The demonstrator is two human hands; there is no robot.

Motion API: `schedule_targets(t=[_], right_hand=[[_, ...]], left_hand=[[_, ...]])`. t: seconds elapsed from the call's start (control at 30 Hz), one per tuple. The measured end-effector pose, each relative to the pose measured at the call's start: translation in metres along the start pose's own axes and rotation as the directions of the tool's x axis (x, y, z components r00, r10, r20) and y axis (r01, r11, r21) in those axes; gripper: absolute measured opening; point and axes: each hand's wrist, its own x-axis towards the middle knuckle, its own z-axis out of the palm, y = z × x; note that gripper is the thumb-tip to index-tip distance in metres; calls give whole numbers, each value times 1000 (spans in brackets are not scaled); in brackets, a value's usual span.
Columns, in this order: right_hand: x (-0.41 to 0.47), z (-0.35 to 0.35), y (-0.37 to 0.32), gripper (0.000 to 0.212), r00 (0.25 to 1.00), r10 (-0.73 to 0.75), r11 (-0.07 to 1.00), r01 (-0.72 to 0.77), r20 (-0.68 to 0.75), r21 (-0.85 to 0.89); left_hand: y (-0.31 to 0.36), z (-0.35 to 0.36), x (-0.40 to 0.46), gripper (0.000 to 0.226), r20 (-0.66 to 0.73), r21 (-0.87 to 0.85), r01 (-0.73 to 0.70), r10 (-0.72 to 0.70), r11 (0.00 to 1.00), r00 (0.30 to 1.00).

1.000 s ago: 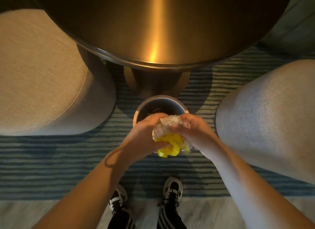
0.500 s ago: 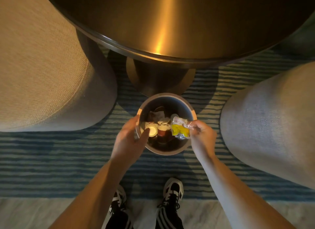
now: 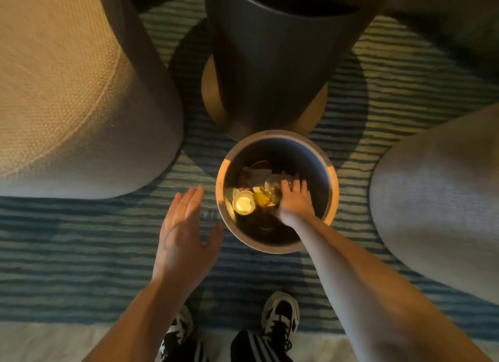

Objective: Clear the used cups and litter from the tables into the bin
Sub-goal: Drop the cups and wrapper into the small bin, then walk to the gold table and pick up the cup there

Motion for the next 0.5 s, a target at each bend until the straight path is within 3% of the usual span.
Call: schedule_targets(t=[0.13,0.3,0.5], right_hand=[[-27,-24,-2,104,988,-50,999,47,-147,-22],[-110,-93,-5,89,978,-81,997,82,-193,-2],[-257,-206,-14,81,951,-255,967,246,-176,-71]], left_hand=[[16,-20,-7,73,-1,21,9,-9,1000,1000],[60,-83,-29,71,-6,100,13,-12,995,1000],[112,-202,-94,70,-77,88,109,-102,990,992]])
